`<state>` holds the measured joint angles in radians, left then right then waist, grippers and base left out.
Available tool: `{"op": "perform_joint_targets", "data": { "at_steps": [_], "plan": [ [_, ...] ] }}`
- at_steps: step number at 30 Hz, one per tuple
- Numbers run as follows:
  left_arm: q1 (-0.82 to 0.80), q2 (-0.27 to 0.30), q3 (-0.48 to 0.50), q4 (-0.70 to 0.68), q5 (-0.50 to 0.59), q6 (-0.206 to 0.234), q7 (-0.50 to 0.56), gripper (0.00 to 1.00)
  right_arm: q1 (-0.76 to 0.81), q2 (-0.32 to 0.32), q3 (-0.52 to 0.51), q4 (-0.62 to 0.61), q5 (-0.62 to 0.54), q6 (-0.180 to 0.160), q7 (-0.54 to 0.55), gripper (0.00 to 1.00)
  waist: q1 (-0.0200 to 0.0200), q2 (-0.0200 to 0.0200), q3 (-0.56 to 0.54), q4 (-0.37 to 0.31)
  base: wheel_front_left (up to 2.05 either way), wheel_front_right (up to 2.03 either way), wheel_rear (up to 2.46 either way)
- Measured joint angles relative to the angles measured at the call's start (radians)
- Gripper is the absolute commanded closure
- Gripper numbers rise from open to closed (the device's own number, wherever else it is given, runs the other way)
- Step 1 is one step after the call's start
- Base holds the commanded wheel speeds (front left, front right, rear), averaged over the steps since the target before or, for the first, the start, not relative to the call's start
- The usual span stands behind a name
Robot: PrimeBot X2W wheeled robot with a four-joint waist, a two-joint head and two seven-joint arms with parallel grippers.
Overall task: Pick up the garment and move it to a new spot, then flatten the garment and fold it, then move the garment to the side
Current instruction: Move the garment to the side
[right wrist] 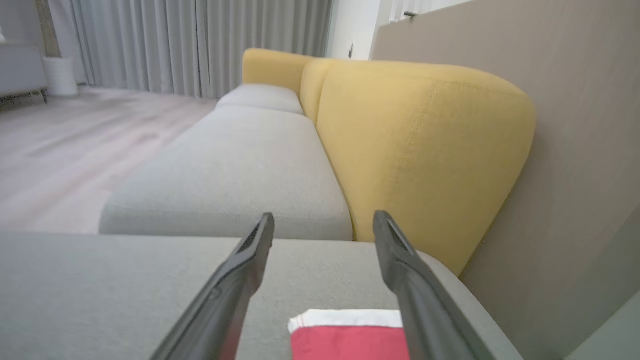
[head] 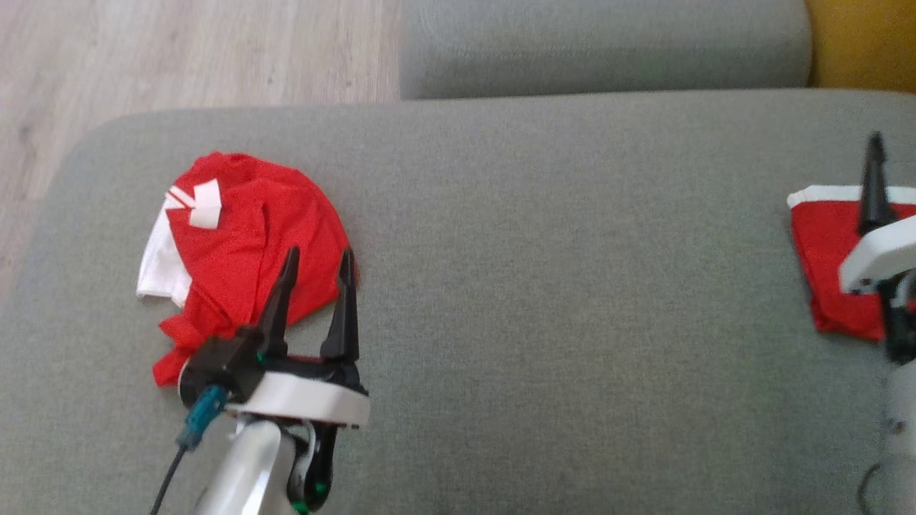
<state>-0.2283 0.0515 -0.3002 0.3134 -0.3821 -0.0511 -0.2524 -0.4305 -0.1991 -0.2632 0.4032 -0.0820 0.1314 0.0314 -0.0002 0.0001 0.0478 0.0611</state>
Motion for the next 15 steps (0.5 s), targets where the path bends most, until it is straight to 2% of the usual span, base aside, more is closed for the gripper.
{"op": "perform_joint_targets", "data": {
  "at_steps": [7,13,15],
  "plan": [
    [0.063,0.008,0.016,-0.014,-0.003,0.012,0.000,0.00,0.092,0.122,0.079,-0.141,0.085,0.000,-0.046,0.00,-0.0001,0.0000,-0.059,0.001,0.00,0.00,0.00],
    [0.079,0.007,0.016,-0.026,-0.007,0.016,0.000,0.00,0.174,0.145,0.112,-0.190,0.171,0.000,-0.099,0.00,0.0001,0.0000,-0.066,0.011,0.00,0.00,0.00],
    [0.088,0.007,0.015,-0.027,-0.007,0.017,0.000,0.00,0.217,0.145,0.126,-0.180,0.240,0.000,-0.122,0.00,0.0001,0.0000,-0.066,0.014,0.00,0.00,0.00]
  ]
}}
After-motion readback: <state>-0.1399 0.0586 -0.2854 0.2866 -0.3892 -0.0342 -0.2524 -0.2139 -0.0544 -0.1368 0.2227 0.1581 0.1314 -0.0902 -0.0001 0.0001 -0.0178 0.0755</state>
